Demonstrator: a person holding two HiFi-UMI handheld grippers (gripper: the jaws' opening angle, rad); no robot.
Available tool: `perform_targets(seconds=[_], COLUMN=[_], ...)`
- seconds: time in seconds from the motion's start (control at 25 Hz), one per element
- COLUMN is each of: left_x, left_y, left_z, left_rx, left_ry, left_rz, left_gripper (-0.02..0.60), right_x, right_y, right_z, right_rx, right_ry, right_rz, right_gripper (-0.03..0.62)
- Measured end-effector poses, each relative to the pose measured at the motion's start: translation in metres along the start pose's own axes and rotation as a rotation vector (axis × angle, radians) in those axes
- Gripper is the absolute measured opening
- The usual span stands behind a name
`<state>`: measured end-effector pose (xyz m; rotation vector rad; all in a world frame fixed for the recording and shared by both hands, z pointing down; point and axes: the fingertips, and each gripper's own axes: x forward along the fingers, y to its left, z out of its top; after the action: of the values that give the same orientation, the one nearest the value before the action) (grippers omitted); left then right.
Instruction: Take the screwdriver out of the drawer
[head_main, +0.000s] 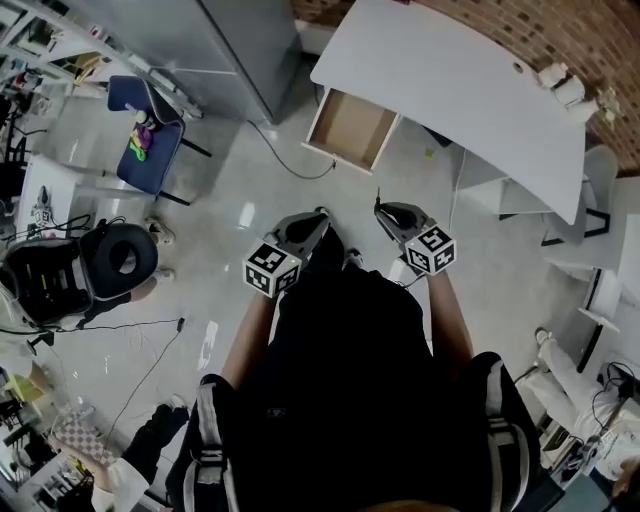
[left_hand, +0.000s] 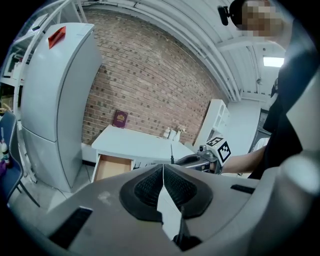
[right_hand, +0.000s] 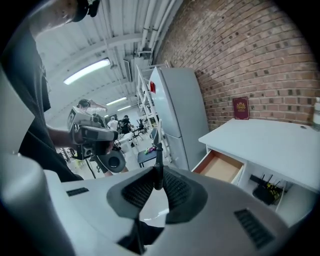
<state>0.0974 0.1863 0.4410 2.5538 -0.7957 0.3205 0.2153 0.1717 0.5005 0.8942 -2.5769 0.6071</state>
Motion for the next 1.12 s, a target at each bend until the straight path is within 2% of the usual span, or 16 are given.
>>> perform_targets(seconds=[0.4, 0.72, 1.12], left_x=[-0.002, 0.004, 0.015], left_y=[-0.021, -0.031, -0.029], left_z=[-0.002, -0.004, 0.007], left_rx=[0.02, 0.005, -0.002], left_ry=[0.004, 0.003, -0.009], left_rz=[0.007, -0.006, -0.005], left_gripper=[0.017, 0.017, 0.017], right_x=[-0.011, -0.021, -0.023], right_y=[0.009, 0.009, -0.002], right_z=[-0.013, -0.015, -0.014], right_rx=[-0.002, -0.012, -0.004], right_ry=[-0.021, -0.017, -0.001], right_rz=[0.012, 0.007, 0.01], right_gripper=[0.112, 0.112, 0.112])
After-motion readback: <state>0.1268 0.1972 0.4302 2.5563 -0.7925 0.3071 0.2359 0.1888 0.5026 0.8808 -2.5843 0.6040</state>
